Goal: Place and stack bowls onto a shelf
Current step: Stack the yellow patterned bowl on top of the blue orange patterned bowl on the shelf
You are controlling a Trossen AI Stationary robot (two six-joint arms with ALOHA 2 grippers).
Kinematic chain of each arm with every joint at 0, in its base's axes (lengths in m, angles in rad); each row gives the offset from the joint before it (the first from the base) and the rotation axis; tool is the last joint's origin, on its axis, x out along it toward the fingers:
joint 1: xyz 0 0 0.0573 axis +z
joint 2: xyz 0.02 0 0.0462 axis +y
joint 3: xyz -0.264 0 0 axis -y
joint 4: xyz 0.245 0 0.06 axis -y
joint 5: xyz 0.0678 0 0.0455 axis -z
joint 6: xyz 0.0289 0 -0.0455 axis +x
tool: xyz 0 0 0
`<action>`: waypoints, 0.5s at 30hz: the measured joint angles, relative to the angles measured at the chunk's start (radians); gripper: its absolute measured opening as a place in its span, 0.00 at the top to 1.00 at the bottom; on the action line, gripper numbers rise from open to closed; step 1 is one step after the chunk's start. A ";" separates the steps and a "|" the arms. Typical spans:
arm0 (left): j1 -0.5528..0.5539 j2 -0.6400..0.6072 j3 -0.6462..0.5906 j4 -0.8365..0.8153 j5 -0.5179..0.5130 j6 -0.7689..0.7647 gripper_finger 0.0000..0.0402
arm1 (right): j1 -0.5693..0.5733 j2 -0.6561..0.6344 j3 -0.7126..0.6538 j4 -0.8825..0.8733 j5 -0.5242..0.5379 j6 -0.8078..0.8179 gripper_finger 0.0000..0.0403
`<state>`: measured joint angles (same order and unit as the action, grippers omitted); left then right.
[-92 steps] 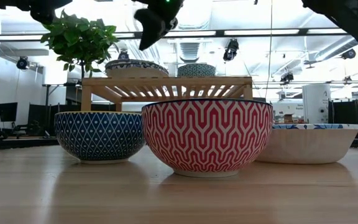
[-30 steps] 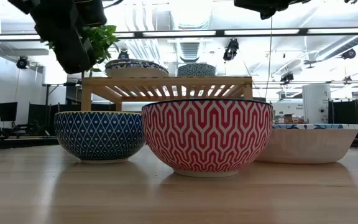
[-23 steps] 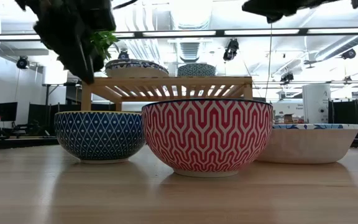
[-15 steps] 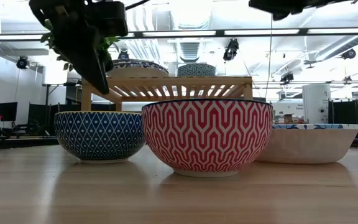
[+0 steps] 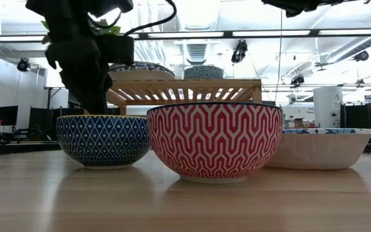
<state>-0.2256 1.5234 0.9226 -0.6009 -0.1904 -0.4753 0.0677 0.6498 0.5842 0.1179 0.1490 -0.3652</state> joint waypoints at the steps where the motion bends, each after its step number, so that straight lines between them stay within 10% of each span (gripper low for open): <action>1: -0.001 0.002 0.000 -0.005 -0.011 -0.013 0.70 | 0.000 0.000 0.000 0.000 0.000 -0.006 0.86; 15: -0.003 0.102 0.000 0.059 0.085 -0.032 0.71 | 0.000 -0.001 0.000 0.022 0.000 -0.046 0.86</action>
<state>-0.2283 1.6250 0.9226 -0.5422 -0.1057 -0.5076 0.0677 0.6491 0.5842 0.1402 0.1493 -0.4113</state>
